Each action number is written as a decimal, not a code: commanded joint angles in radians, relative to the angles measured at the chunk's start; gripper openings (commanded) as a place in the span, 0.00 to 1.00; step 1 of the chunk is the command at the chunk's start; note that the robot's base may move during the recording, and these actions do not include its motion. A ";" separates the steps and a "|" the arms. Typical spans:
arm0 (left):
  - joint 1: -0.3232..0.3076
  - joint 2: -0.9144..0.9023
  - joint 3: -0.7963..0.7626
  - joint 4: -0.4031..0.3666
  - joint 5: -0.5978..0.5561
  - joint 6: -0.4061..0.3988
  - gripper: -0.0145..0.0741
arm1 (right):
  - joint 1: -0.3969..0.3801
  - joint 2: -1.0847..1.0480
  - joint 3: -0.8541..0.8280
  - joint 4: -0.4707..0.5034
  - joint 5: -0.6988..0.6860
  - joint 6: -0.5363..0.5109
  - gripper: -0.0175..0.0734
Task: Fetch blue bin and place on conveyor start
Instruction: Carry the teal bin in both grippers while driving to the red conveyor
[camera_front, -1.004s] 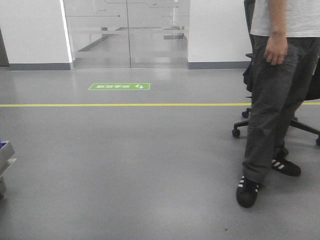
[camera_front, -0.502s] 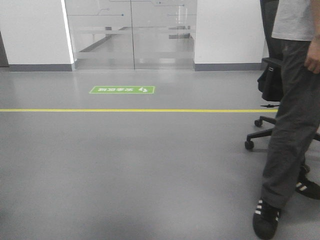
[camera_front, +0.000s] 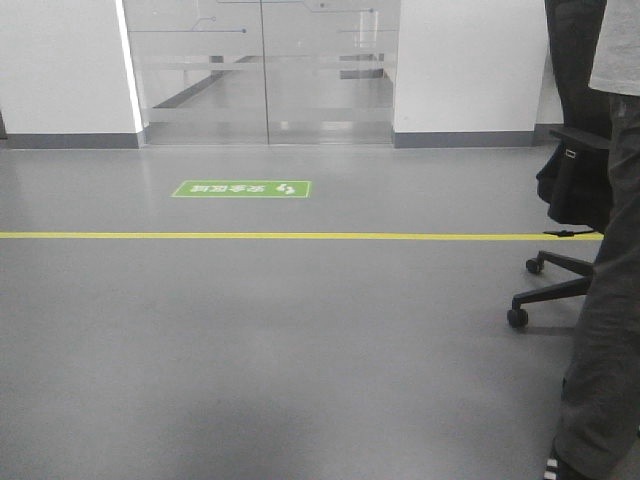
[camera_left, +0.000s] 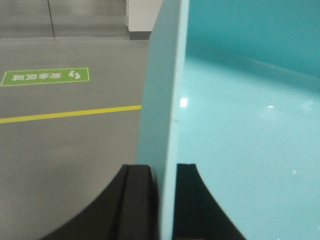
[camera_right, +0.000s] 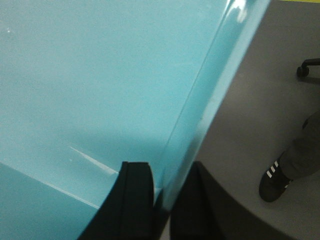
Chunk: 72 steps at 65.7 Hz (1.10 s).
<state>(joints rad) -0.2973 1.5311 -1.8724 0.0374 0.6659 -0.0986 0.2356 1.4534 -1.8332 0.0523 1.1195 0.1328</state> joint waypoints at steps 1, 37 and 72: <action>-0.001 -0.020 -0.014 -0.023 -0.080 -0.016 0.04 | -0.005 -0.007 -0.007 -0.039 -0.006 -0.036 0.03; -0.001 -0.020 -0.014 -0.023 -0.080 -0.016 0.04 | -0.005 -0.007 -0.007 -0.039 -0.045 -0.036 0.03; -0.001 -0.020 -0.014 -0.023 -0.080 -0.016 0.04 | -0.005 -0.007 -0.007 -0.039 -0.187 -0.036 0.03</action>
<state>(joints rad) -0.2973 1.5311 -1.8724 0.0472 0.6521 -0.0986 0.2356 1.4553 -1.8332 0.0346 0.9833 0.1292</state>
